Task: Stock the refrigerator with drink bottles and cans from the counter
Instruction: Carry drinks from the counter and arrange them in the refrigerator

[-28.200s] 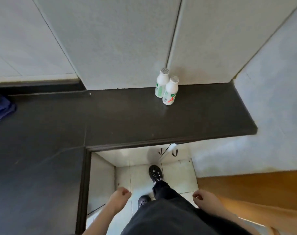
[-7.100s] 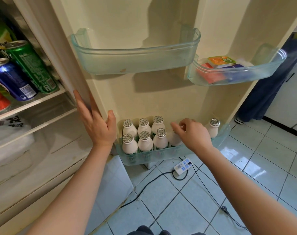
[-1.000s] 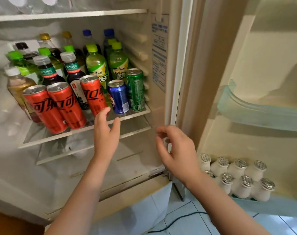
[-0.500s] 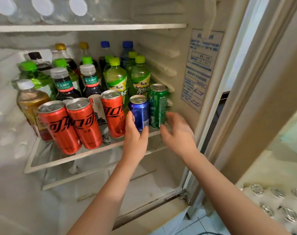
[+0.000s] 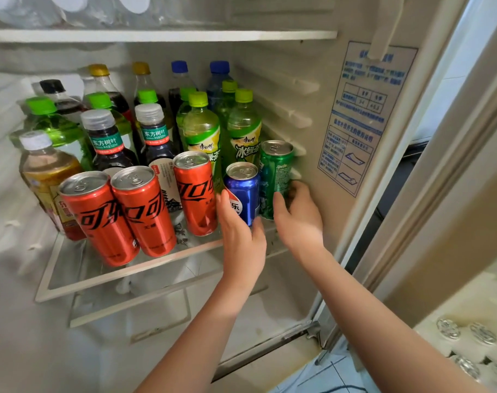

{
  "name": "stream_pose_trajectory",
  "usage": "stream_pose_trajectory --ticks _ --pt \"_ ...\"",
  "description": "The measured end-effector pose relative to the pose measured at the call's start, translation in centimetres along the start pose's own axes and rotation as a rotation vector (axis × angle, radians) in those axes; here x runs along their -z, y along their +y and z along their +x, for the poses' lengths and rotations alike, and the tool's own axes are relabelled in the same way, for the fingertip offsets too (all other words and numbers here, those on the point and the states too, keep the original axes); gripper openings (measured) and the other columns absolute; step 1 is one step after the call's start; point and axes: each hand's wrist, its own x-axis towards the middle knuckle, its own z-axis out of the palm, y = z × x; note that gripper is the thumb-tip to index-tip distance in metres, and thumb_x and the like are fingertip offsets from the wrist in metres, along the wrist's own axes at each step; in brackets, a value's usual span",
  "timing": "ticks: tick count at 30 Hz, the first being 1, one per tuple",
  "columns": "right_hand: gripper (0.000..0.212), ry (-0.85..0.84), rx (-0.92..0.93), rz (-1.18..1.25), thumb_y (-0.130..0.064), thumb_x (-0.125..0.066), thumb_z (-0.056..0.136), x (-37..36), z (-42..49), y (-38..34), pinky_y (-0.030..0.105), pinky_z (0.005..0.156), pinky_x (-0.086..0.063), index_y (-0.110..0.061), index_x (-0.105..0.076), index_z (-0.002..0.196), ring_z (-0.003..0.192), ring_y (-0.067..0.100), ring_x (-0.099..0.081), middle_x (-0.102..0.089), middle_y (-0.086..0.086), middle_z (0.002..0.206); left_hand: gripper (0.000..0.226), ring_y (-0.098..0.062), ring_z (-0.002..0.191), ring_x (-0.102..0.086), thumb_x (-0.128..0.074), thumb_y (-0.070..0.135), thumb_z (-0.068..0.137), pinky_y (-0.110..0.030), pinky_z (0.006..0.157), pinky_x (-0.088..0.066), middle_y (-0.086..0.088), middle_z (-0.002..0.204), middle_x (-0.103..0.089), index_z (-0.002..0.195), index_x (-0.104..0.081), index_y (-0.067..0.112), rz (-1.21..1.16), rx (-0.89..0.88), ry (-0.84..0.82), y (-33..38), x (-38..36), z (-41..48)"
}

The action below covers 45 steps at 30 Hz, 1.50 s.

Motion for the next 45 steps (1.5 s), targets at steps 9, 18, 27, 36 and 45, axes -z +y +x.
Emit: stream_pose_trajectory --ticks 9,18,27,36,45 --pt "0.048 0.017 0.100 -0.138 -0.032 -0.046 0.095 0.9 0.2 -1.8 0.039 0.089 -0.046 -0.013 -0.036 0.138 0.115 0.028 -0.052 -0.049 0.008 0.131 0.090 -0.038 0.142 -0.017 -0.065 0.001 0.083 -0.034 0.115 -0.018 -0.026 0.151 -0.015 0.148 -0.003 -0.004 0.135 0.093 0.081 -0.5 -2.0 0.9" --pt "0.042 -0.047 0.046 -0.138 -0.033 -0.052 0.093 1.3 0.4 -3.1 0.039 0.084 -0.043 -0.005 -0.038 0.121 0.110 0.034 -0.052 -0.046 0.014 0.127 0.088 -0.031 0.134 -0.035 -0.078 -0.001 0.072 -0.025 0.108 -0.027 -0.020 0.142 -0.035 0.143 -0.025 -0.002 0.017 0.019 0.224 -0.6 -1.1 -0.2" --pt "0.061 0.009 0.156 -0.130 -0.037 -0.067 0.085 0.3 0.9 -1.9 0.036 0.085 -0.043 -0.006 -0.040 0.130 0.114 0.032 -0.050 -0.044 0.013 0.130 0.090 -0.023 0.129 -0.045 -0.080 0.019 0.069 -0.048 0.107 -0.037 -0.005 0.141 -0.044 0.144 -0.030 0.016 -0.212 0.015 0.161 -0.8 4.7 -4.1" --pt "0.061 0.111 0.323 0.166 -0.027 -0.071 0.082 -0.2 -2.0 -2.3 0.029 0.093 -0.038 -0.004 -0.043 0.131 0.115 0.029 -0.048 -0.047 0.016 0.123 0.090 -0.021 0.118 -0.053 -0.082 0.018 0.069 -0.040 0.102 -0.044 -0.005 0.137 -0.046 0.141 -0.028 0.017 -0.069 -0.001 0.487 -0.4 15.9 -4.4" --pt "0.061 -0.030 0.386 0.394 -0.030 -0.069 0.082 -0.8 -5.2 -5.3 0.045 0.100 -0.044 -0.005 -0.045 0.132 0.116 0.018 -0.050 -0.047 0.002 0.121 0.086 -0.022 0.124 -0.047 -0.084 0.006 0.065 -0.044 0.107 -0.038 -0.007 0.135 -0.049 0.138 -0.039 0.010 0.240 0.052 0.573 -5.1 21.7 -2.0"
